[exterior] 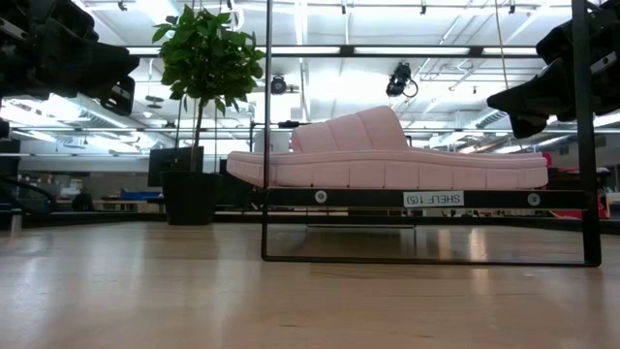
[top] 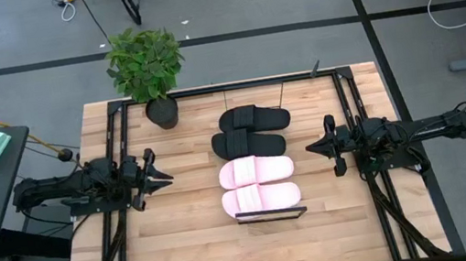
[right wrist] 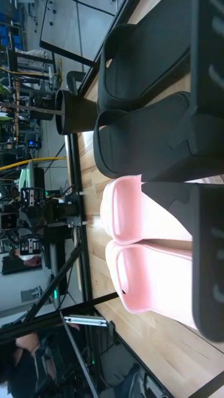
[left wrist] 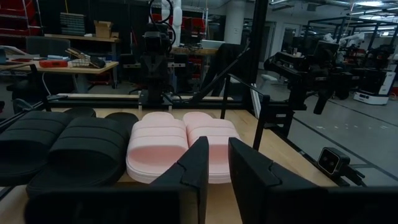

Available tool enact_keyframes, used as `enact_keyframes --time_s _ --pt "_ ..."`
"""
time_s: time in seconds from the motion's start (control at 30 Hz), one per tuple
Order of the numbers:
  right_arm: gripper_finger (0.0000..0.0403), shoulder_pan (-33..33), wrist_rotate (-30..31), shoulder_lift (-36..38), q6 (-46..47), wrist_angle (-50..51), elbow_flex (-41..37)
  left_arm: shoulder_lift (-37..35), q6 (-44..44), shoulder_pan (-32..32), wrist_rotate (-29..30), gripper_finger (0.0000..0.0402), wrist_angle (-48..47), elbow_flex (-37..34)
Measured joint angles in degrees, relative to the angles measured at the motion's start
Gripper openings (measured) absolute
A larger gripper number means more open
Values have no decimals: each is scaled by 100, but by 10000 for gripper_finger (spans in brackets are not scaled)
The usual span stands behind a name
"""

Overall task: Pick and place slides into the shelf
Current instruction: Return to Home Position

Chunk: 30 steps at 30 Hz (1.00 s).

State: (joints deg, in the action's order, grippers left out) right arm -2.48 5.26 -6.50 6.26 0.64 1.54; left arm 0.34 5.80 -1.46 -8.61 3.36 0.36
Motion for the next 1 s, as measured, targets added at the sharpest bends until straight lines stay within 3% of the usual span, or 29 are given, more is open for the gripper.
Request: enact_keyframes --time_s 1.0 --pt "9 0 0 0 0 0 0 1 0 -1 0 58 0 0"
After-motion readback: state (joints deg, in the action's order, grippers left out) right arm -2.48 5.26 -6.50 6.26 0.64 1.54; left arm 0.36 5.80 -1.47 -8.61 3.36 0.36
